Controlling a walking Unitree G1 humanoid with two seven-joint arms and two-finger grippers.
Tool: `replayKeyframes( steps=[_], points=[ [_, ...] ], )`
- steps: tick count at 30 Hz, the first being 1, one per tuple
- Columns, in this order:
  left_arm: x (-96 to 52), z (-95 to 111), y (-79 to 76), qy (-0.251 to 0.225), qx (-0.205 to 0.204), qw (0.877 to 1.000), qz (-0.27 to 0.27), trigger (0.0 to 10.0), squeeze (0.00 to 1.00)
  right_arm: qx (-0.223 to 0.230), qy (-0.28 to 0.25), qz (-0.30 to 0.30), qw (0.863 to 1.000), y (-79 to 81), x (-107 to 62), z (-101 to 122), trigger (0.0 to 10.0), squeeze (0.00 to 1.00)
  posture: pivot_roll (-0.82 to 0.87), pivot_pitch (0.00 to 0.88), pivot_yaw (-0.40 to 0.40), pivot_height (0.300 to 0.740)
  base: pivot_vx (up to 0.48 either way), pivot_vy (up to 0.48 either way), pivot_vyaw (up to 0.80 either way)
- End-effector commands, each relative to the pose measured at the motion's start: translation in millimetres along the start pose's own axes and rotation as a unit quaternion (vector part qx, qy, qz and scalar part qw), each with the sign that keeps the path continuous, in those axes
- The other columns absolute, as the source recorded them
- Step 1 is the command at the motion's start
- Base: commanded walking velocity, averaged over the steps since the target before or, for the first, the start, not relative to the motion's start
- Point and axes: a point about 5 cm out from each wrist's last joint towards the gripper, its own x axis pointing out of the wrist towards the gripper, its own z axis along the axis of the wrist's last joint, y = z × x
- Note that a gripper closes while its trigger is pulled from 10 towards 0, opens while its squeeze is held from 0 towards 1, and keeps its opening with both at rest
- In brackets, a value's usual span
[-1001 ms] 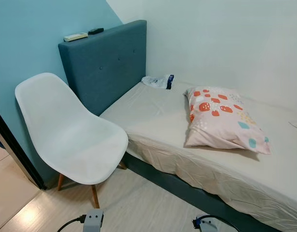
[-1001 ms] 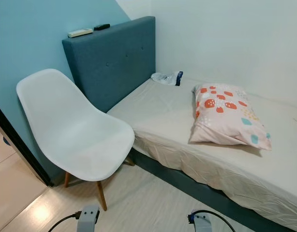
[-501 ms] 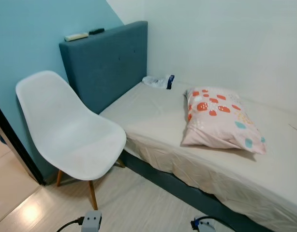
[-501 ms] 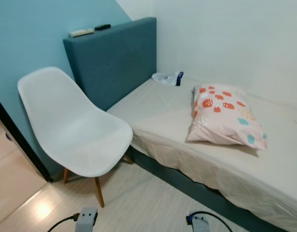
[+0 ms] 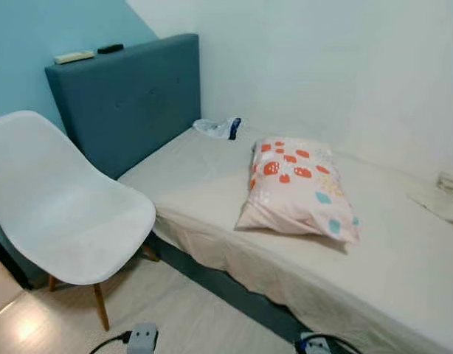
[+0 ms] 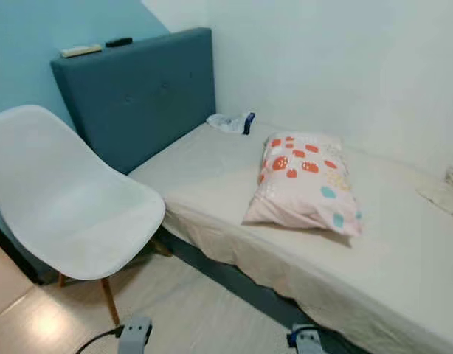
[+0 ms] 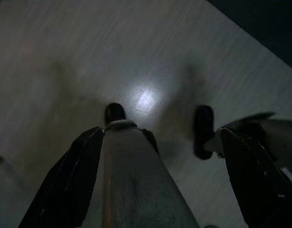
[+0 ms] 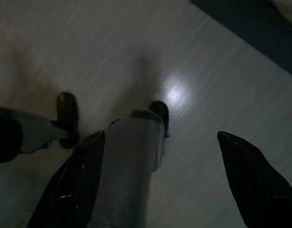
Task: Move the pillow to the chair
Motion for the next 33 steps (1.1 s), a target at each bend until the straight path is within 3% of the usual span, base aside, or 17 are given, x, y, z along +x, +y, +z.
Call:
replayKeyframes(
  steps=[1, 15, 24, 33],
  points=[
    [0.1, -3.6, -2.7, 0.008, 0.003, 1.0, -0.004, 10.0, 0.0, 0.004, 0.002, -0.008, 1.0, -4.5, -0.7, -0.9, 10.0, 0.0, -0.01, 0.0, -0.013, 0.74, 0.0, -0.48, 0.0],
    [1.2, 2.0, -4.1, -0.001, -0.001, 1.0, -0.005, 10.0, 0.0, 0.005, 0.001, -0.01, 1.0, -5.2, -0.8, -0.5, 10.0, 0.0, -0.02, 0.0, -0.01, 0.74, 0.0, -0.429, 0.0],
    [1.6, 5.8, -2.8, -0.008, -0.005, 1.0, 0.005, 10.0, 0.0, 0.011, 0.005, -0.014, 1.0, -5.0, -0.8, -1.8, 10.0, 0.0, -0.02, 0.0, -0.012, 0.74, 0.0, 0.0, 0.0],
    [1.6, 6.4, -1.8, -0.008, -0.002, 1.0, 0.009, 10.0, 0.0, 0.004, 0.008, -0.007, 1.0, -3.9, -0.6, -2.2, 10.0, 0.0, -0.02, 0.0, -0.011, 0.74, 0.0, 0.0, -0.77]
  ],
)
